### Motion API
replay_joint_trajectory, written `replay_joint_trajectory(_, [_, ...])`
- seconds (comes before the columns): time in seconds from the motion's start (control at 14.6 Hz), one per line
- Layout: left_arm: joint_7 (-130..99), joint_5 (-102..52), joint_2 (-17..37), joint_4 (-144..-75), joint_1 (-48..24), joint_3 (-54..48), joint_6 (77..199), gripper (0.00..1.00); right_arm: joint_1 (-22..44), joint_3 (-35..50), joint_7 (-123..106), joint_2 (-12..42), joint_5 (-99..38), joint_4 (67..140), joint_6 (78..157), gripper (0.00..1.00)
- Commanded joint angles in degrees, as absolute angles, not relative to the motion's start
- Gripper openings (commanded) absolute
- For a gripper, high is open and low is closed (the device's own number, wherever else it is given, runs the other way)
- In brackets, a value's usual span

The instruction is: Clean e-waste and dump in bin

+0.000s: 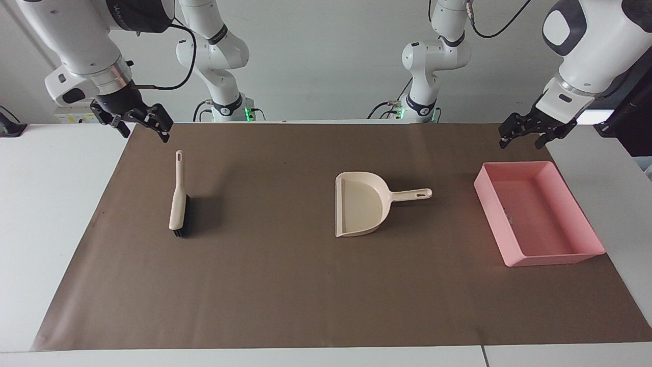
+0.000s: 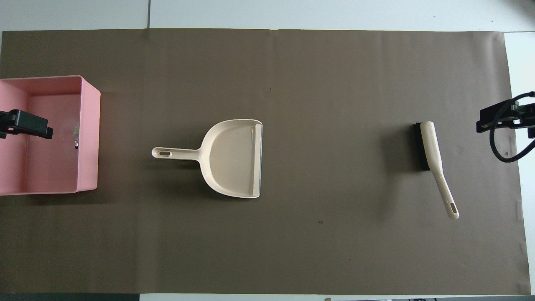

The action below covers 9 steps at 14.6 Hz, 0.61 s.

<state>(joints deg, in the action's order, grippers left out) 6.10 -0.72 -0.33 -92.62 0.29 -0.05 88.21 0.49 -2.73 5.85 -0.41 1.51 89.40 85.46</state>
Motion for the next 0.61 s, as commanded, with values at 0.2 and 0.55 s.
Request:
replay_joint_trajectory(0.2, [5.0, -1.6, -2.9, -95.5, -0.2, 0.3, 88.2, 0.98, 0.4, -2.3, 4.4, -1.8, 1.1, 90.0, 86.4, 0.99])
replay_joint_trajectory(0.55, [4.6, -1.5, -2.6, -95.0, -0.3, -0.3, 88.9, 0.98, 0.3, -2.3, 4.6, -2.3, 1.1, 90.6, 85.6, 0.99])
